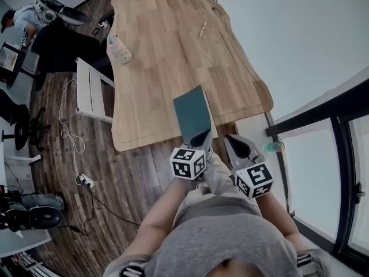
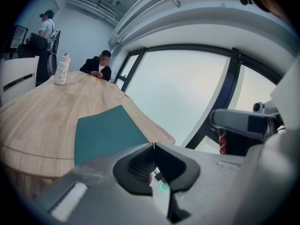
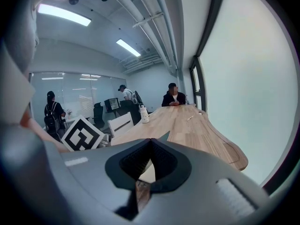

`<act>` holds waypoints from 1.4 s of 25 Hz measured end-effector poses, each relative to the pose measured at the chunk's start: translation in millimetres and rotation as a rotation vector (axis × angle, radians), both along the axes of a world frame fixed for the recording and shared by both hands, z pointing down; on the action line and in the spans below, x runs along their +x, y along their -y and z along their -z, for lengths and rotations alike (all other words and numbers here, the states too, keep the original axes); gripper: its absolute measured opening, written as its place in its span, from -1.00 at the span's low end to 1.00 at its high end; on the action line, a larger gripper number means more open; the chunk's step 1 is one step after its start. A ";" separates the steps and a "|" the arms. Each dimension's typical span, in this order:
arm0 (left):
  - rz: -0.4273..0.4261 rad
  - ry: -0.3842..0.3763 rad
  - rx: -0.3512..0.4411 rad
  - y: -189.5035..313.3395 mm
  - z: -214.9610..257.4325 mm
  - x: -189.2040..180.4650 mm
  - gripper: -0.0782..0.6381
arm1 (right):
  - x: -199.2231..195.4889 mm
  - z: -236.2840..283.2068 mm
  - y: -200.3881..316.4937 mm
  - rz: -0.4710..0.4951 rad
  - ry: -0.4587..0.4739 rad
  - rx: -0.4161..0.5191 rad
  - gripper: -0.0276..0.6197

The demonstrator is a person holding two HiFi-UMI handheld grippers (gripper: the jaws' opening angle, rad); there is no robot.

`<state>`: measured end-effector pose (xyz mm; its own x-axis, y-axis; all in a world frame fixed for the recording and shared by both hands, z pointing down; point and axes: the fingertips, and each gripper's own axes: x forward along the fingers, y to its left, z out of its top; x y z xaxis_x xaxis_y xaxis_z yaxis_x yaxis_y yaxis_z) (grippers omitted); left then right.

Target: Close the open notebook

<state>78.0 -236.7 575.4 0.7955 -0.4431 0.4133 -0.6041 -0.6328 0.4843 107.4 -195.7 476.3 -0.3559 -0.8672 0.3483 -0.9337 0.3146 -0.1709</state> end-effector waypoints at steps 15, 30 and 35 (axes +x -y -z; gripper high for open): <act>-0.065 0.064 -0.079 -0.7 -42.2 31.5 -0.73 | 19.0 -10.5 9.5 -0.039 0.009 -0.030 -0.91; -0.096 0.067 -0.121 -2.7 -57.0 42.9 -0.69 | 22.4 -14.3 16.7 -0.044 0.013 -0.038 -0.91; -0.100 0.036 -0.120 -4.2 -50.9 40.7 -0.65 | 18.8 -12.0 15.8 -0.039 0.010 -0.033 -0.91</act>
<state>118.8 -232.5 626.3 0.8172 -0.3076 0.4874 -0.5589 -0.6297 0.5396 126.2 -211.5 488.3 -0.3256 -0.8685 0.3737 -0.9434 0.2721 -0.1896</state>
